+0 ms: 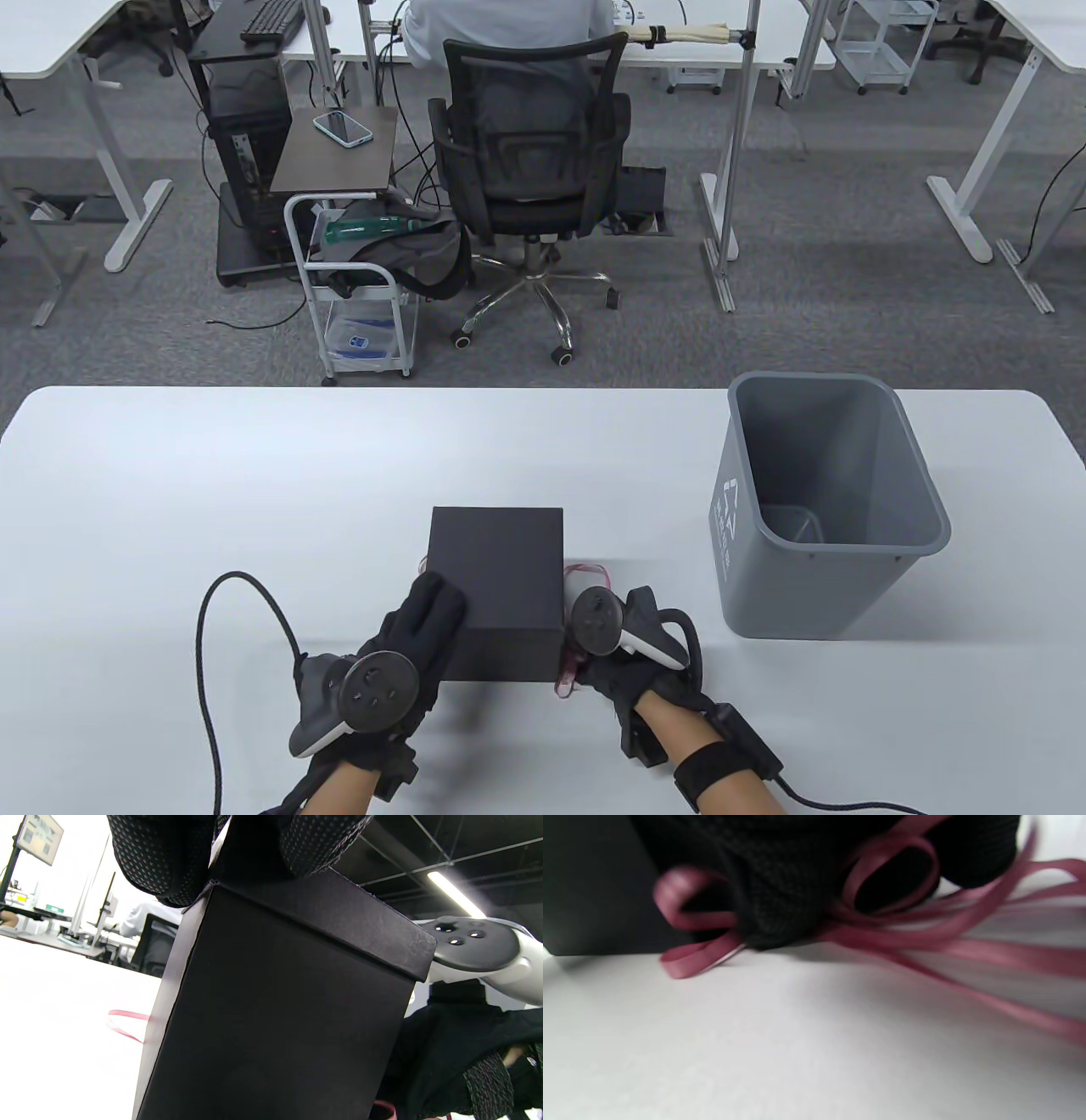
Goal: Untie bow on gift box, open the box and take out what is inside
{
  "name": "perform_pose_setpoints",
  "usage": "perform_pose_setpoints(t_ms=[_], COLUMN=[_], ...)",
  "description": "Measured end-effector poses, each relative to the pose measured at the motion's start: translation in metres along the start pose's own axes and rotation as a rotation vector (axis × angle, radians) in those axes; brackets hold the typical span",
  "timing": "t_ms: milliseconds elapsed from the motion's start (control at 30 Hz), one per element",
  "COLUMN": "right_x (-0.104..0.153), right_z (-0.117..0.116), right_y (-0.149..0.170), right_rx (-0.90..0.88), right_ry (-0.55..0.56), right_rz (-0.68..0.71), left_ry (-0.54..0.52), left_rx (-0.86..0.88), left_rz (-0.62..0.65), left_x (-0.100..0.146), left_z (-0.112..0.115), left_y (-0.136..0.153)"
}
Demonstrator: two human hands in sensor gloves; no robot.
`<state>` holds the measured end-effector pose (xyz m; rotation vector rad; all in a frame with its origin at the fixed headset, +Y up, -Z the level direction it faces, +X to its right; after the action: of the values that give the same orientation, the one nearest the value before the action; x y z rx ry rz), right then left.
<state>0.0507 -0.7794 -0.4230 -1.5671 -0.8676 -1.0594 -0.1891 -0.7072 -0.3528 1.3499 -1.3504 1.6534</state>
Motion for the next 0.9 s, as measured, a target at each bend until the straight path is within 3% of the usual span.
perform_pose_setpoints(t_ms=[267, 400, 533, 700, 900], right_x=[0.014, 0.014, 0.017, 0.038, 0.072], right_z=[-0.001, -0.013, -0.013, 0.003, 0.029], right_y=[-0.020, -0.026, -0.020, -0.005, 0.018], right_rx=[0.161, 0.318, 0.334, 0.376, 0.420], right_ry=[0.110, 0.064, 0.071, 0.123, 0.111], right_rz=[0.105, 0.133, 0.136, 0.128, 0.095], left_ry=[-0.002, -0.006, -0.003, -0.002, -0.002], left_rx=[0.004, -0.010, -0.023, -0.024, -0.020], left_rz=[-0.002, 0.002, -0.001, -0.004, -0.005], left_x=[0.000, 0.000, 0.000, 0.000, 0.000], left_z=[0.001, 0.001, 0.001, 0.001, 0.001], left_y=[0.000, 0.000, -0.001, -0.001, -0.001])
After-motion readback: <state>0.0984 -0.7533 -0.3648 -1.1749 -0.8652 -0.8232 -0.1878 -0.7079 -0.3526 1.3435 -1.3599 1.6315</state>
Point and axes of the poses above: the tracker on the back of each hand, its own y axis roughly to the little-finger side, its own x axis roughly from the fingertips to the wrist, z = x × y, the point moved 4 cm from there along -x, roughly from the wrist to the fingertips, and after that the axes turned 7 degrees about y, right-handed, at the moved point
